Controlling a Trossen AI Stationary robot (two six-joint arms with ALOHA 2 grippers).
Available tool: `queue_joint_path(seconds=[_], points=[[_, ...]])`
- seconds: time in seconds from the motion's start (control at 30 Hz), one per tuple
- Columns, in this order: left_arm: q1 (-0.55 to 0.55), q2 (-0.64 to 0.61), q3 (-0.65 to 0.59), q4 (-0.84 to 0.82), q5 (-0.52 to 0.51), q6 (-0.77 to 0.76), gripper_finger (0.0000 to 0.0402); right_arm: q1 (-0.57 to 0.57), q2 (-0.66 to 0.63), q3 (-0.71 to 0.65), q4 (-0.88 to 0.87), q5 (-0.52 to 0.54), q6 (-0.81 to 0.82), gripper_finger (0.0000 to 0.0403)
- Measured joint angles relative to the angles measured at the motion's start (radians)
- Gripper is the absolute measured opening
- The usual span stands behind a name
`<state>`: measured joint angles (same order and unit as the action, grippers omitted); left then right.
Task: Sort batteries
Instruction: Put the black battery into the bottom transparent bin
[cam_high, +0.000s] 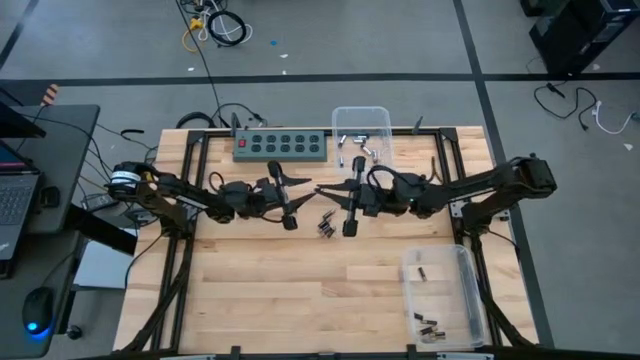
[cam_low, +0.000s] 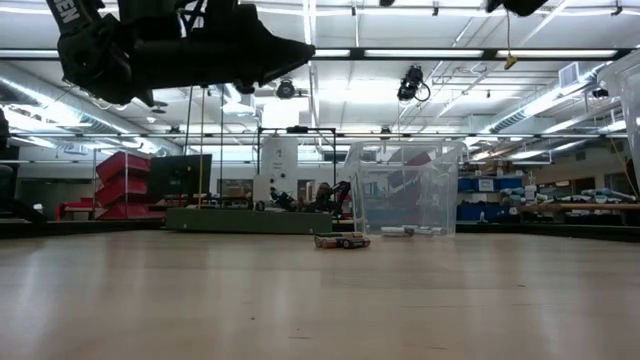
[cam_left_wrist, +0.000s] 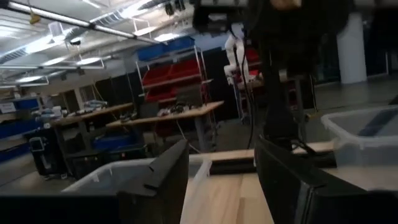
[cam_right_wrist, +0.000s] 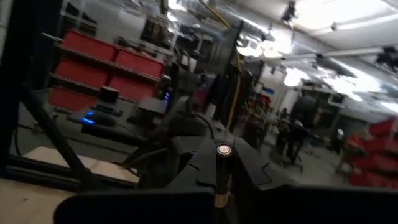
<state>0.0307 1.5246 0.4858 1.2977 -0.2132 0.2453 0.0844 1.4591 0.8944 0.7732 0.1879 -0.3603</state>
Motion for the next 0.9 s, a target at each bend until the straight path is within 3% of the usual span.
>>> queue_joint_path(seconds=[0.17,0.4,0.67,0.9], points=[[0.0,0.0,0.0,-0.038,-0.011,0.001,0.0183,0.031,-0.121,0.0,-0.259,0.095,0.029,0.0015],[0.0,0.0,-0.001,-0.077,-0.025,0.002,0.0183,0.082,-0.345,0.0,-0.696,0.096,0.169,0.0015],[0.0,0.0,-0.001,-0.079,-0.025,0.005,0.0184,0.131,-0.591,0.0,-1.144,-0.152,0.459,0.0016],[0.0,0.0,-0.001,-0.115,-0.025,0.005,0.0184,0.188,-0.655,0.0,-1.533,-0.302,1.008,0.0018]])
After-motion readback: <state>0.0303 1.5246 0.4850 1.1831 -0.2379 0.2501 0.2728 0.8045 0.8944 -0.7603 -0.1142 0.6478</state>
